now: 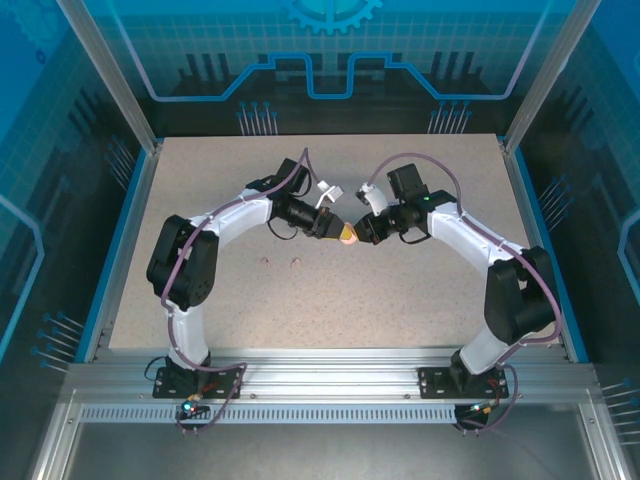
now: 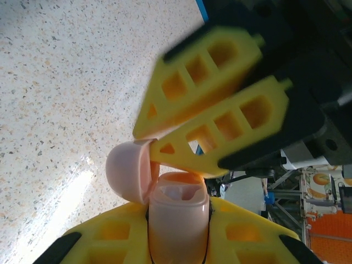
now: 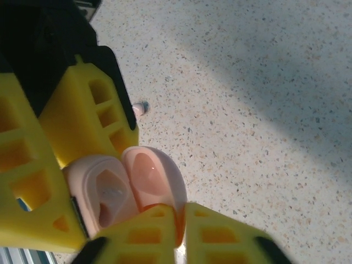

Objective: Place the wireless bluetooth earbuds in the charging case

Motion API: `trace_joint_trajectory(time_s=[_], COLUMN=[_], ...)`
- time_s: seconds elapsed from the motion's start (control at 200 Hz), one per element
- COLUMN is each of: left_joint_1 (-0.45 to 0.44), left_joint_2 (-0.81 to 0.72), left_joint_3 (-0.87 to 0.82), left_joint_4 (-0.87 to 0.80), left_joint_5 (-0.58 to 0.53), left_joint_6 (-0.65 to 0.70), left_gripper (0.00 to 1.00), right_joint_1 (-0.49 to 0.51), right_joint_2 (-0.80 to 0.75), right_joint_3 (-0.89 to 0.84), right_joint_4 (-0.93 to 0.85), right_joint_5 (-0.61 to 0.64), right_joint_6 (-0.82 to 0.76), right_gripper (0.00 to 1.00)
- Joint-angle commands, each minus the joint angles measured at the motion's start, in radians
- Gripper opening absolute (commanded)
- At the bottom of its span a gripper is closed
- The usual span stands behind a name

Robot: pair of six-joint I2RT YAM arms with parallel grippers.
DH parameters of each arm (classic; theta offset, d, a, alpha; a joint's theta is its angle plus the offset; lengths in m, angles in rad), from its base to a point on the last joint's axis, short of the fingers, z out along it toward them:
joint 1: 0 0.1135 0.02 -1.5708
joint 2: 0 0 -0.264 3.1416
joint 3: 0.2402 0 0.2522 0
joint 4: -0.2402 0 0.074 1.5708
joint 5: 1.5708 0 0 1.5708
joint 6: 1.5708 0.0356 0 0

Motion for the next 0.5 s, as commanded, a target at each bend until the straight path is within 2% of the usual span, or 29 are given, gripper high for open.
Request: trace_joint_trajectory(time_s=[0.0, 0.075, 0.13, 0.27, 0.335, 0.495], left_joint_1=[-0.004, 0.006, 0.016, 0.033, 0.035, 0.034], left_joint_2=[-0.009, -0.034, -0.067, -0.192, -0.266, -0.428], left_joint_3=[-0.003, -0.046, -0.091, -0.256, -0.351, -0.552], left_joint_4=[-0.001, 0.044, 0.101, 0.327, 0.454, 0.722], left_joint_5=[-0.038, -0.096, -0.153, -0.317, -0.427, -0.630], left_joint_6=[0.024, -0.001, -0.035, -0.129, -0.161, -0.179], left_gripper=[0.00, 0.00, 0.00, 0.00, 0.00, 0.00], right_joint_1=[0.006, 0.000, -0.004, -0.011, -0.006, 0.057], right_joint_2=[-0.038, -0.069, -0.098, -0.147, -0.162, -0.175], right_joint_3=[0.053, 0.069, 0.067, 0.046, 0.027, -0.002], right_joint_4=[-0.003, -0.030, -0.042, -0.081, -0.088, -0.135], right_joint_5=[0.007, 0.035, 0.059, 0.120, 0.127, 0.227], right_joint_6=[0.058, 0.091, 0.124, 0.219, 0.262, 0.326], right_gripper=[0.44, 0.60, 0.66, 0.70, 0.70, 0.72])
